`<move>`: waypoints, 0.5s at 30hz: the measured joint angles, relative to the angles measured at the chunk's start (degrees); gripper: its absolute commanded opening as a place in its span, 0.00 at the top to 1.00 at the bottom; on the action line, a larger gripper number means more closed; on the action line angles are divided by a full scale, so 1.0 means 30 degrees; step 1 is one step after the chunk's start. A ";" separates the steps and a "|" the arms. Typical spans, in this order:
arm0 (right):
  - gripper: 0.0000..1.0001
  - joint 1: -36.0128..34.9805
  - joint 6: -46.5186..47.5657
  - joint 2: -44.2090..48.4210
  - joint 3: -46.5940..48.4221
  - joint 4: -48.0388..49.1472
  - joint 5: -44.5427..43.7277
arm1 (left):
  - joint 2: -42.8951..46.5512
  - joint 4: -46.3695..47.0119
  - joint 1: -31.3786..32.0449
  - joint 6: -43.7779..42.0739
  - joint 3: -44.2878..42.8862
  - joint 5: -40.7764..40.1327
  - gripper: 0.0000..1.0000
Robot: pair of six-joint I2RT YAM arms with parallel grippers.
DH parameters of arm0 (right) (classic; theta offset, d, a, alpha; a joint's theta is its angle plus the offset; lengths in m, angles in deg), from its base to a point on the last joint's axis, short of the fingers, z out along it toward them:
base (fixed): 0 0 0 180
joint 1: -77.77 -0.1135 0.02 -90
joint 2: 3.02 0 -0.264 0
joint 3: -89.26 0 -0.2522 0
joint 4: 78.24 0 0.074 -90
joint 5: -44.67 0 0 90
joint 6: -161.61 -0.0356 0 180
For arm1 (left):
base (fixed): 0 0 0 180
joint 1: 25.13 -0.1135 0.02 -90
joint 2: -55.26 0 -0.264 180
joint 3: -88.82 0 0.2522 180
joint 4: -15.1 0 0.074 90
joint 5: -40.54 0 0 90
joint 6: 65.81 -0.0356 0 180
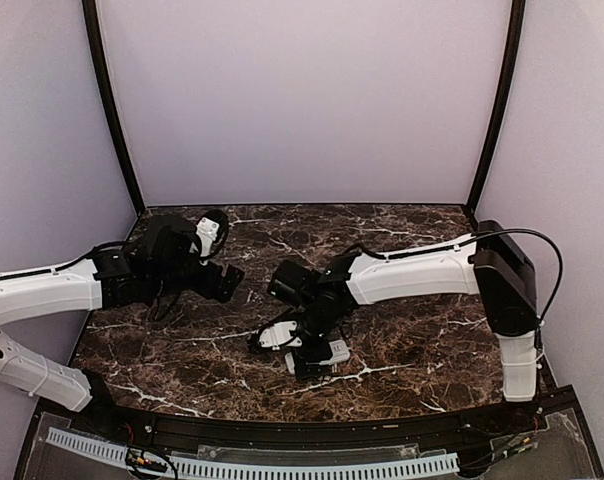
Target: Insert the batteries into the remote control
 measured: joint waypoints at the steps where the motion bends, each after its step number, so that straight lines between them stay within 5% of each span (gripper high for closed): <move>1: 0.03 -0.0073 0.0095 -0.0131 0.0000 -0.0248 -0.0160 | 0.0000 0.0000 0.0000 0.0022 0.0073 -0.0022 0.01; 7: 0.19 -0.0372 -0.0051 -0.1122 0.0750 -0.1639 -0.1406 | 0.0007 0.0080 0.0000 0.0138 0.0393 -0.0015 0.01; 11: 0.50 -0.0415 -0.0576 -0.1632 0.1501 -0.2273 -0.1559 | 0.0160 0.0284 0.0000 0.0146 0.0656 -0.0007 0.01; 15: 0.61 -0.0415 -0.0933 -0.1647 0.1625 -0.2659 -0.1668 | 0.0743 0.0656 0.0000 0.0146 0.1180 -0.0007 0.01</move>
